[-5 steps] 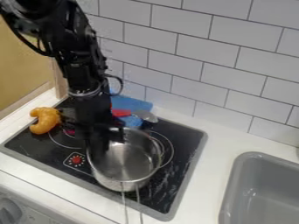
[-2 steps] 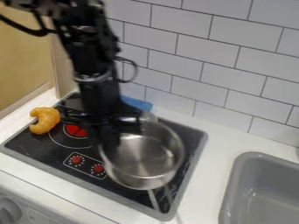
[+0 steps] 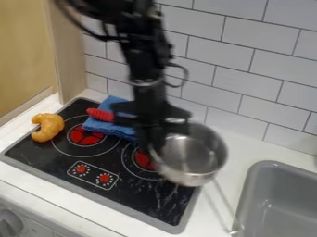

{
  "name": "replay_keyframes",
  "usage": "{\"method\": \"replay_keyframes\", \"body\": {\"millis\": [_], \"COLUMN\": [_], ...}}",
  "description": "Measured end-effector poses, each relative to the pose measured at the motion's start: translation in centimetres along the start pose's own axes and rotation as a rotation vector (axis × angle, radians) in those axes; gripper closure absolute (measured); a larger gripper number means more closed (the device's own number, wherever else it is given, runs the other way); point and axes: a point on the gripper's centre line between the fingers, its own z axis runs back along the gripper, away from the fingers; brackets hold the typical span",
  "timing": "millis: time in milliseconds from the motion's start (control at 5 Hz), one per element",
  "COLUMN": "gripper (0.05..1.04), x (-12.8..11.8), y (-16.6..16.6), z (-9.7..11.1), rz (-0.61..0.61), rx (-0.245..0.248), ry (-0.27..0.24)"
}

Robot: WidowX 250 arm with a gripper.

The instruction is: Move the silver pot to the upper right of table

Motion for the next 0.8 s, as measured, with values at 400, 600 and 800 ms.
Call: {"method": "replay_keyframes", "body": {"millis": [400,600,800], "gripper": [1.016,1.016,1.016], "x": [6.0,7.2,7.3], "y": [-0.6,-1.7,-1.6], "z": [-2.1,-3.0,-3.0], "rz": [0.029,-0.015,-0.020], "rx": [0.053,0.051,0.066], "ry": [0.014,0.018,0.015]}}
